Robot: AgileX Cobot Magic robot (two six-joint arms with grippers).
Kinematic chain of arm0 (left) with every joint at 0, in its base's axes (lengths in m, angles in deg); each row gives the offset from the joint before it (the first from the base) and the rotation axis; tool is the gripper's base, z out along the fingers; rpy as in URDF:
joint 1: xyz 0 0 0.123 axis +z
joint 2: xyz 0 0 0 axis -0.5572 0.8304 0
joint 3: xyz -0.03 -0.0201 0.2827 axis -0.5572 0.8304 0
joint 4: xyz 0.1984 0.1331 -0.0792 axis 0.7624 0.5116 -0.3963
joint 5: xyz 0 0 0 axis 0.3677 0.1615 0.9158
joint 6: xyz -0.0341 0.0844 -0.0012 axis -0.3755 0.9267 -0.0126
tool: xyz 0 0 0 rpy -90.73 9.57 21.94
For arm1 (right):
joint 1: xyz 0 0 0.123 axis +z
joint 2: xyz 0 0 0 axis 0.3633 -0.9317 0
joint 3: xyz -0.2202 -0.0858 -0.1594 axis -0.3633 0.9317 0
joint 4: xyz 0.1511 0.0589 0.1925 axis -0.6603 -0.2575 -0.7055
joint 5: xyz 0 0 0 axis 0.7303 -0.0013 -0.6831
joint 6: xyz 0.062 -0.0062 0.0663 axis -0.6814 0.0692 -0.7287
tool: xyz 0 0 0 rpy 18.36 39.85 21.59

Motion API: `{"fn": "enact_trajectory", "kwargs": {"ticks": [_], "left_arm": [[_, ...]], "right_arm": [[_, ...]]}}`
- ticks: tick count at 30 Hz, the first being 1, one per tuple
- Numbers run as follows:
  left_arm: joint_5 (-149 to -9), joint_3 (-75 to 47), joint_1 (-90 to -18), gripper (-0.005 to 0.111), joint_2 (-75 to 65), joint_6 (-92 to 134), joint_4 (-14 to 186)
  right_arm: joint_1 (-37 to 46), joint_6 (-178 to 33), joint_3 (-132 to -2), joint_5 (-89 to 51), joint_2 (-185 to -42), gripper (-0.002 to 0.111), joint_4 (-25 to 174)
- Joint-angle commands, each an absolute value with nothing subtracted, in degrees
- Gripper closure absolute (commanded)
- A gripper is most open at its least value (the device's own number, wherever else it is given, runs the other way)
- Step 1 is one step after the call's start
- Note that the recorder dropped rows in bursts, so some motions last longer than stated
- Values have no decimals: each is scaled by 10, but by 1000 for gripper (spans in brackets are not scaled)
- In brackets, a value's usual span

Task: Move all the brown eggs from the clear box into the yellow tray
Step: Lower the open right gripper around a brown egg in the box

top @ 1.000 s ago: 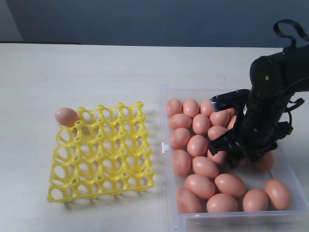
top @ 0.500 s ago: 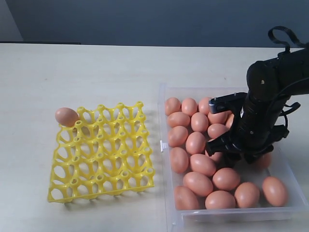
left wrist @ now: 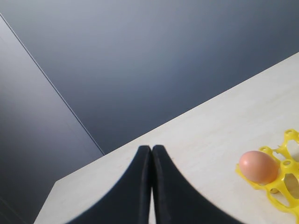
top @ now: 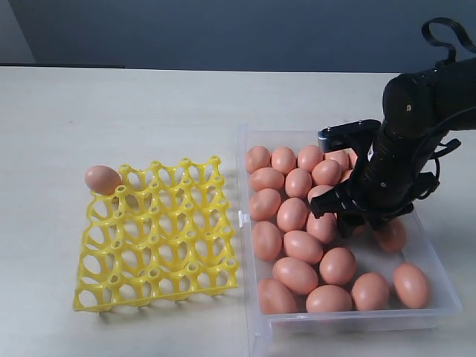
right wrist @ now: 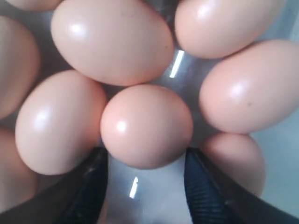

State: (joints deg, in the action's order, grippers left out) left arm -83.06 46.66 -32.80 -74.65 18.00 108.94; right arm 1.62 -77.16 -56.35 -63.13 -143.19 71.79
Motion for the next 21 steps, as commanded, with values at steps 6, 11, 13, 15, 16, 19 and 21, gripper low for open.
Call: {"fn": "enact_trajectory", "kwargs": {"ticks": [6,11,13,15,16,19,21], "left_arm": [[-828,466,-334,106,-749,177,1091],[-828,466,-334,106,-749,177,1091],[-828,466,-334,106,-749,177,1091],[-828,466,-334,106,-749,177,1091],[-828,466,-334,106,-749,177,1091],[-828,466,-334,106,-749,177,1091],[-828,466,-334,106,-749,177,1091]], "right_arm": [[13,-769,-605,-750,-1425,58,686],[21,-716,-602,-776,-1425,58,594],[22,-716,-601,-770,-1425,58,590],[24,-716,-600,-772,-1426,58,589],[25,-716,-600,-773,-1426,58,590],[29,-716,-600,-779,-1426,58,594],[29,-716,-594,-780,-1426,58,594]]}}
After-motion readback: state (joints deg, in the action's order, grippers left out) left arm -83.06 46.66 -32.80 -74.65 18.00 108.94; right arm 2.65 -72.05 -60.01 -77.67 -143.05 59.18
